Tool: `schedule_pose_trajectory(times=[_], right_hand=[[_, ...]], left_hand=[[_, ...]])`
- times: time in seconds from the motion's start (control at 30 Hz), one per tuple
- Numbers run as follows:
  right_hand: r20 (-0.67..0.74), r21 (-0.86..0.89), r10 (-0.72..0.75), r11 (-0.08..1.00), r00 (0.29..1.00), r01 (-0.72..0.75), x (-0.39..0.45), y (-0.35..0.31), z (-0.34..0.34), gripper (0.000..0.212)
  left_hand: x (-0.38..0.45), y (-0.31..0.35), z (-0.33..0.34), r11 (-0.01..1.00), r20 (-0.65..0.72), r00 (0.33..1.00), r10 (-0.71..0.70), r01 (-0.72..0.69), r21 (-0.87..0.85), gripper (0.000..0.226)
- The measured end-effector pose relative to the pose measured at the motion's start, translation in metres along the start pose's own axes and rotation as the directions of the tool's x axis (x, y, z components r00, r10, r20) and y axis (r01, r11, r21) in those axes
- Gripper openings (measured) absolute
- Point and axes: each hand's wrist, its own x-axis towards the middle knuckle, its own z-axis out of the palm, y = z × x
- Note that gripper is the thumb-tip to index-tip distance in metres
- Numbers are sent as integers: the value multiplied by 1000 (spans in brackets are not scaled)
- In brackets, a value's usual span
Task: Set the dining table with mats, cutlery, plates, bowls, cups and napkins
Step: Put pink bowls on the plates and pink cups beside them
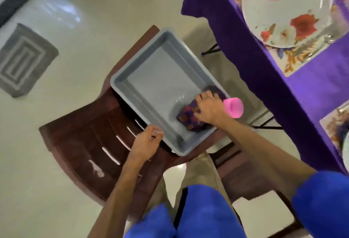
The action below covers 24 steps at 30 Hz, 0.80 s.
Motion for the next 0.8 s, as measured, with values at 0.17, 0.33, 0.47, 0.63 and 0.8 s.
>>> schedule_pose_trajectory(times=[0.17, 0.33, 0.47, 0.63, 0.8], right_hand=[[190, -225, 35, 974, 981, 9, 40, 13, 14, 93], [206, -14, 92, 996, 974, -91, 48, 12, 10, 83], [217, -10, 70, 998, 974, -69, 45, 6, 0, 77], [219, 29, 46, 998, 975, -53, 45, 9, -5, 67], [202, -15, -28, 999, 979, 32, 35, 21, -21, 49]], left_hand=[[-6, 14, 6, 982, -98, 991, -92, 75, -172, 9], [-20, 19, 15, 964, -73, 990, -120, 99, -248, 12], [-35, 19, 19, 962, -71, 989, -129, 107, -250, 14], [-50, 7, 16, 944, -122, 980, -156, 112, -311, 9], [-54, -12, 11, 949, -112, 983, -146, 107, -297, 10]])
